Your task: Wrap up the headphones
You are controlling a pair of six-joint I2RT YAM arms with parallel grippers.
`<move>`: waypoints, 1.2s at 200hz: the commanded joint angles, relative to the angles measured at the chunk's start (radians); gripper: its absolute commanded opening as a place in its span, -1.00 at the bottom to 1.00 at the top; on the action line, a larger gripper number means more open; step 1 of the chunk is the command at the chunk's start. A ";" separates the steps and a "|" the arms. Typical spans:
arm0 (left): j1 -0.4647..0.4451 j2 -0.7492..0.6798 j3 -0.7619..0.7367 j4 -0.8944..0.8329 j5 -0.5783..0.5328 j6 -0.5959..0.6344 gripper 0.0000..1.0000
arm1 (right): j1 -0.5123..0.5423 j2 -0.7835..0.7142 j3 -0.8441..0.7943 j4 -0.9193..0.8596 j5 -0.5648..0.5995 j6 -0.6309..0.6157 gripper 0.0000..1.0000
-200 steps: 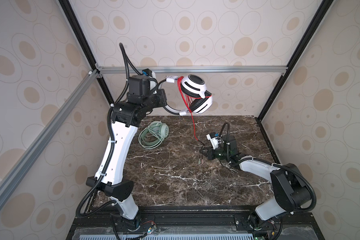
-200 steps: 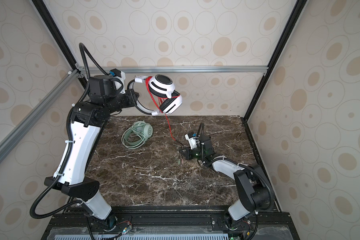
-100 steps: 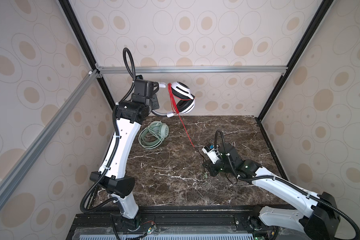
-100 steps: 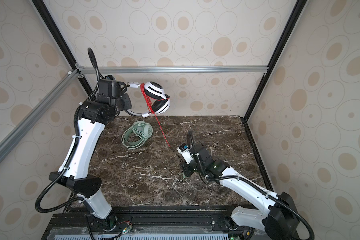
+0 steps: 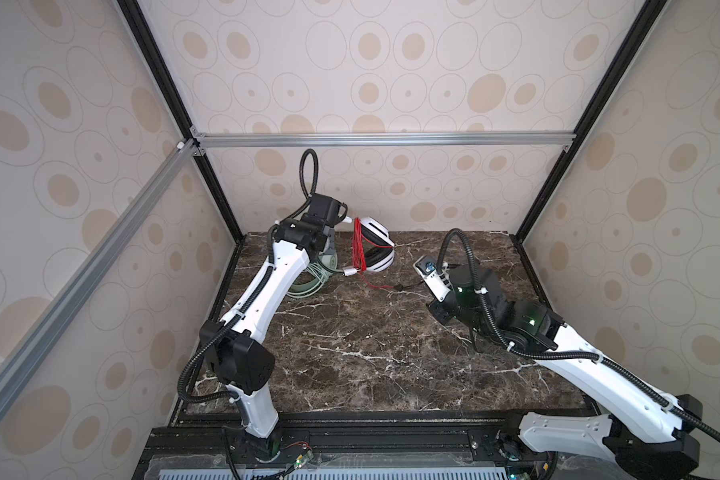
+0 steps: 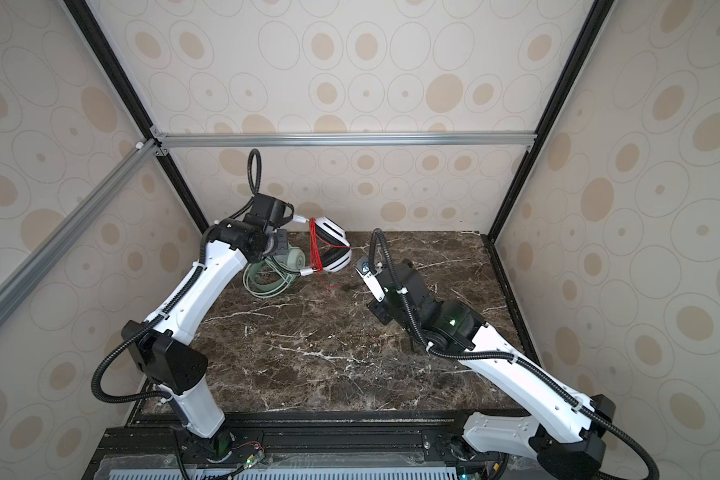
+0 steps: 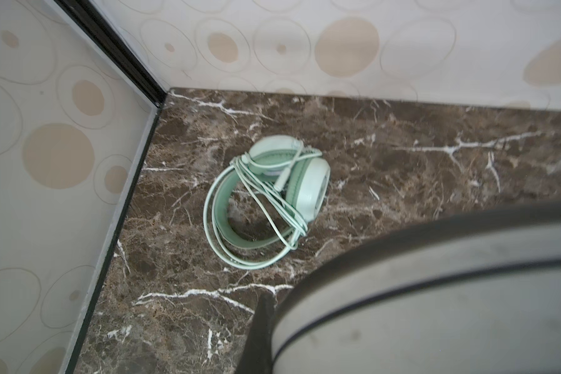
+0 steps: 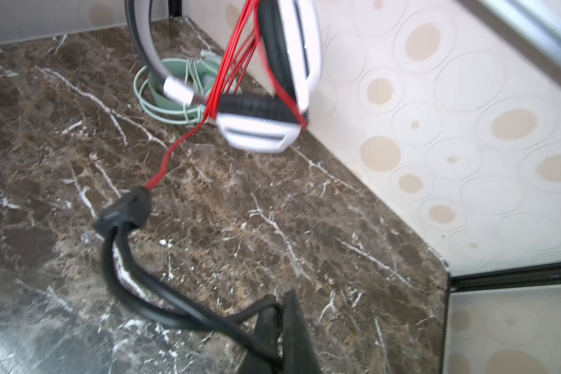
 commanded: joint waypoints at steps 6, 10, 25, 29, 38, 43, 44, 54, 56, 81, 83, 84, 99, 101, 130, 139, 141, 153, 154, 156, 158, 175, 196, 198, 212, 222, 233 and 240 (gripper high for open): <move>-0.065 -0.080 -0.063 0.092 -0.008 0.026 -1.00 | 0.011 0.042 0.090 0.014 0.068 -0.153 -1.00; -0.076 -0.084 -0.079 0.098 -0.001 0.034 -1.00 | 0.011 0.052 0.103 0.020 0.068 -0.166 -1.00; -0.120 -0.101 -0.130 0.117 0.025 0.067 -1.00 | 0.011 0.088 0.139 0.052 0.076 -0.204 -1.00; -0.133 -0.107 -0.140 0.122 0.031 0.076 -1.00 | 0.011 0.097 0.144 0.064 0.080 -0.214 -1.00; -0.158 -0.121 -0.168 0.131 0.048 0.097 -1.00 | 0.009 0.116 0.152 0.089 0.083 -0.232 -1.00; -0.170 -0.132 -0.184 0.139 0.058 0.108 -1.00 | 0.005 0.127 0.156 0.100 0.083 -0.240 -1.00; -0.172 -0.134 -0.188 0.141 0.060 0.111 -1.00 | 0.004 0.129 0.158 0.102 0.083 -0.240 -1.00; -0.193 -0.160 -0.227 0.163 0.076 0.128 -1.00 | -0.011 0.149 0.175 0.108 0.068 -0.237 -1.00; -0.198 -0.166 -0.234 0.167 0.079 0.132 -1.00 | -0.015 0.152 0.177 0.107 0.062 -0.235 -1.00; -0.240 -0.239 -0.333 0.232 0.145 0.153 -1.00 | -0.089 0.188 0.204 0.112 -0.053 -0.168 -1.00; -0.245 -0.244 -0.340 0.236 0.151 0.155 -1.00 | -0.099 0.191 0.204 0.111 -0.067 -0.162 -1.00; -0.247 -0.246 -0.343 0.239 0.153 0.155 -1.00 | -0.102 0.192 0.205 0.111 -0.073 -0.159 -1.00; -0.272 -0.276 -0.382 0.264 0.168 0.167 -1.00 | -0.158 0.210 0.212 0.106 -0.153 -0.114 -1.00; -0.274 -0.280 -0.387 0.267 0.170 0.169 -1.00 | -0.163 0.211 0.213 0.106 -0.161 -0.109 -1.00; -0.290 -0.316 -0.419 0.282 0.188 0.187 -1.00 | -0.267 0.215 0.175 0.134 -0.301 -0.050 -1.00; -0.292 -0.327 -0.427 0.292 0.206 0.193 -1.00 | -0.306 0.212 0.155 0.150 -0.370 -0.024 -1.00; -0.293 -0.328 -0.429 0.293 0.210 0.194 -1.00 | -0.313 0.212 0.149 0.154 -0.384 -0.018 -1.00; -0.296 -0.337 -0.433 0.301 0.224 0.199 -1.00 | -0.360 0.208 0.121 0.179 -0.466 0.020 -1.00; -0.296 -0.338 -0.433 0.301 0.226 0.199 -1.00 | -0.364 0.207 0.117 0.181 -0.472 0.023 -1.00; -0.296 -0.339 -0.433 0.302 0.229 0.201 -1.00 | -0.372 0.206 0.113 0.185 -0.488 0.028 -1.00; -0.296 -0.340 -0.433 0.302 0.231 0.201 -1.00 | -0.379 0.206 0.107 0.190 -0.501 0.036 -1.00; -0.298 -0.346 -0.430 0.308 0.252 0.207 -1.00 | -0.428 0.201 0.066 0.226 -0.623 0.083 -1.00; -0.298 -0.357 -0.429 0.318 0.276 0.213 -1.00 | -0.463 0.205 0.030 0.265 -0.701 0.133 -1.00; -0.298 -0.359 -0.429 0.320 0.278 0.214 -1.00 | -0.467 0.205 0.027 0.268 -0.708 0.139 -1.00; -0.300 -0.365 -0.427 0.323 0.301 0.219 -1.00 | -0.507 0.220 0.014 0.291 -0.757 0.195 -1.00; -0.300 -0.369 -0.427 0.326 0.319 0.220 -1.00 | -0.544 0.245 0.018 0.294 -0.809 0.249 -1.00; -0.301 -0.376 -0.426 0.330 0.336 0.224 -1.00 | -0.585 0.278 0.019 0.307 -0.888 0.318 -1.00; -0.302 -0.380 -0.428 0.332 0.347 0.227 -1.00 | -0.614 0.298 0.015 0.326 -0.939 0.363 -1.00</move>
